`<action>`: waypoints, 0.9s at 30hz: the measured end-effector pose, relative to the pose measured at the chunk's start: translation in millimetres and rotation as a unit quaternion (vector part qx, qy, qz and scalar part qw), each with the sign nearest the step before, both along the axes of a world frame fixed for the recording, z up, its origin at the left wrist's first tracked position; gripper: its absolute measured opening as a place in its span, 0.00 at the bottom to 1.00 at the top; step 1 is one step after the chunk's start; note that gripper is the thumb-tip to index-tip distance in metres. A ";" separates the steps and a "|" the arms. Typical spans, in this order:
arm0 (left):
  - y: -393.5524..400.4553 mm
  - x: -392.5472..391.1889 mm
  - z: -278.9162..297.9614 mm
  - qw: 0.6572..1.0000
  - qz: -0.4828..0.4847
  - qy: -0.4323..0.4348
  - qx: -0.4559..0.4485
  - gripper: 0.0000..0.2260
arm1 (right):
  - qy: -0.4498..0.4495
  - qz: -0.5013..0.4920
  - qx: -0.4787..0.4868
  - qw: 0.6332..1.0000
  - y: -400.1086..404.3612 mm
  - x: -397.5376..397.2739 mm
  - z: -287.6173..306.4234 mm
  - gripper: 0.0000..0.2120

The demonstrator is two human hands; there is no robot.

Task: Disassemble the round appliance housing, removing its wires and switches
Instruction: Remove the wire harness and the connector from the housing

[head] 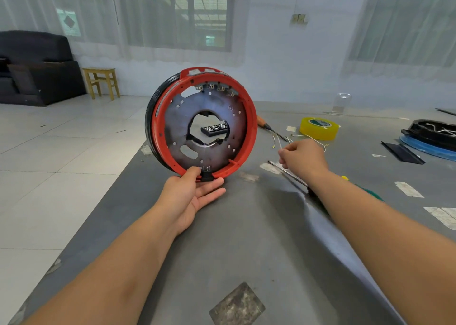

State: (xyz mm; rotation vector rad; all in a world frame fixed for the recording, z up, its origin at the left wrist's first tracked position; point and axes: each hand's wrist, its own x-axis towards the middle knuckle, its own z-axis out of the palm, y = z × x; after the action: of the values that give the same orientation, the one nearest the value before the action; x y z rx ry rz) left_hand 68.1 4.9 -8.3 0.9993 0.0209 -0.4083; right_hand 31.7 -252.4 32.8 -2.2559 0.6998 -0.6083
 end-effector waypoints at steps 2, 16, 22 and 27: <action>1.8 3.4 -1.1 1.000 -0.011 0.005 -0.005 0.07 | 0.044 -0.016 0.003 0.999 -15.6 24.9 0.6 0.09; 4.9 31.7 -6.9 0.997 -0.056 0.029 -0.045 0.08 | 0.120 -0.050 -0.032 0.991 -44.1 143.2 -6.3 0.14; 4.0 29.6 -5.2 0.997 -0.054 0.026 -0.045 0.08 | 0.168 -0.025 -0.188 0.967 -59.0 130.8 1.7 0.13; 3.8 27.1 -4.2 0.997 -0.052 0.022 -0.044 0.08 | 0.216 0.096 -0.246 0.940 -49.5 117.4 -9.9 0.20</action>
State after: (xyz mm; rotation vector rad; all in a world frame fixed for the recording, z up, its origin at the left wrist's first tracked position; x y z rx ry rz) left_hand 95.2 8.7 -12.6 0.9076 -0.0088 -0.5221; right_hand 149.1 -302.0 22.9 -2.9349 0.5590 -0.1965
